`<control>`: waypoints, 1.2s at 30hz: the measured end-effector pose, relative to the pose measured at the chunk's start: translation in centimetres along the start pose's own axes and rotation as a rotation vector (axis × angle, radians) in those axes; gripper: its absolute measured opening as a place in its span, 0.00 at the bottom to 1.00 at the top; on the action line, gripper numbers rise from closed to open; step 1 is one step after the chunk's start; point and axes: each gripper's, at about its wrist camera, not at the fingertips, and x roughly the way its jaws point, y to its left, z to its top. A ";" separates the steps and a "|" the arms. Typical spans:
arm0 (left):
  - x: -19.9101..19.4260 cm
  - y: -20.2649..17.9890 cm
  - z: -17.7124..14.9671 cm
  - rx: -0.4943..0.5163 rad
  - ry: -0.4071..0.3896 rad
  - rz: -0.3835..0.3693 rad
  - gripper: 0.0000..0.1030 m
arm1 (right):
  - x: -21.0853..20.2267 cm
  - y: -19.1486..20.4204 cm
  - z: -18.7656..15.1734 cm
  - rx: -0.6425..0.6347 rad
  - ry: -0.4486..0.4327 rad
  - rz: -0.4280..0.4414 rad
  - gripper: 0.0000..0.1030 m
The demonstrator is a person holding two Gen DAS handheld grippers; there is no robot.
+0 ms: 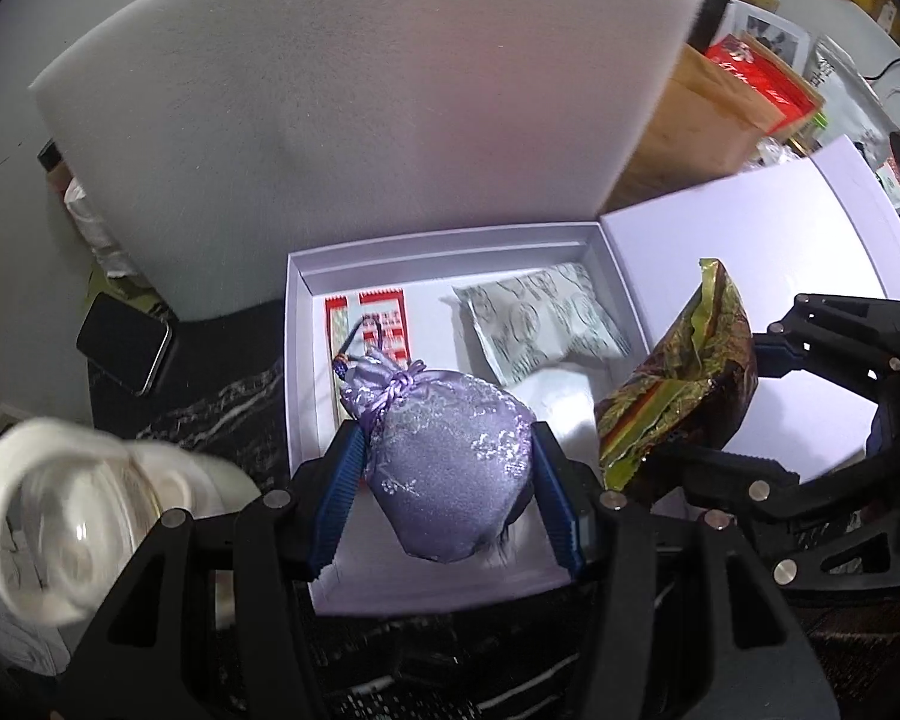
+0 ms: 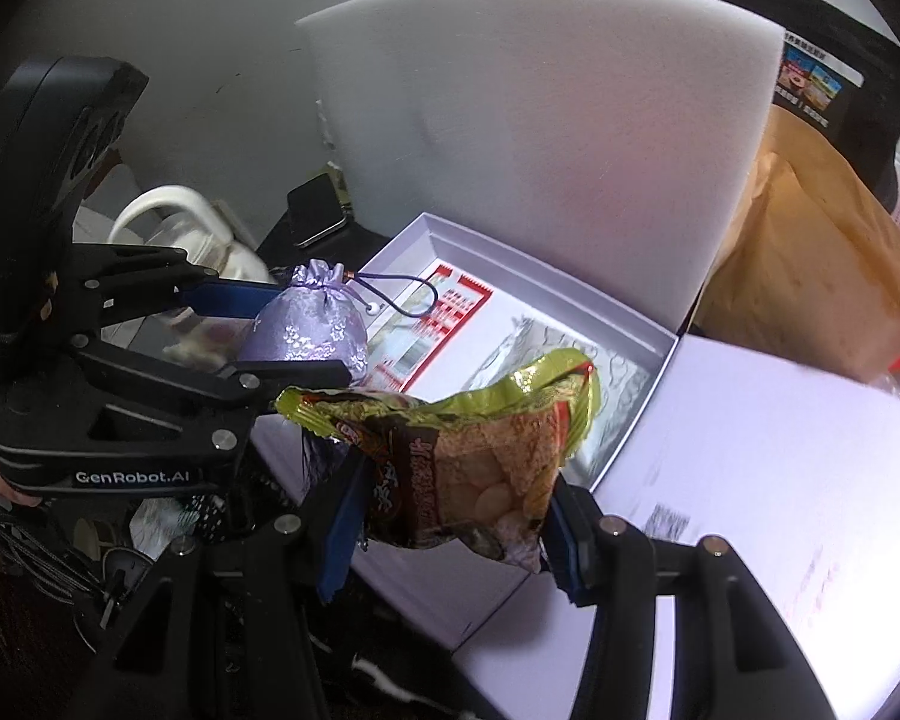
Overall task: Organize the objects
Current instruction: 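Lower the sachet into the box with left tool while right tool lowers the gold bag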
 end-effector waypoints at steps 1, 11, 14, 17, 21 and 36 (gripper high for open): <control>0.3 0.1 0.3 0.002 0.000 0.000 0.52 | 0.3 -0.2 0.4 0.000 0.002 -0.004 0.51; 4.0 1.9 3.1 -0.008 0.006 0.021 0.52 | 3.3 -2.1 2.8 0.033 0.010 -0.023 0.51; 5.0 2.2 3.7 -0.014 0.011 0.030 0.52 | 4.2 -2.6 3.3 0.044 0.014 -0.040 0.51; 6.0 2.4 4.1 -0.020 0.017 0.026 0.52 | 5.1 -3.1 3.7 0.050 0.023 -0.061 0.51; 7.3 2.4 4.4 -0.026 0.036 0.026 0.52 | 6.2 -3.8 4.0 0.066 0.032 -0.076 0.51; 10.6 2.9 3.7 -0.051 0.094 0.029 0.52 | 8.2 -5.2 3.9 0.104 0.048 -0.075 0.52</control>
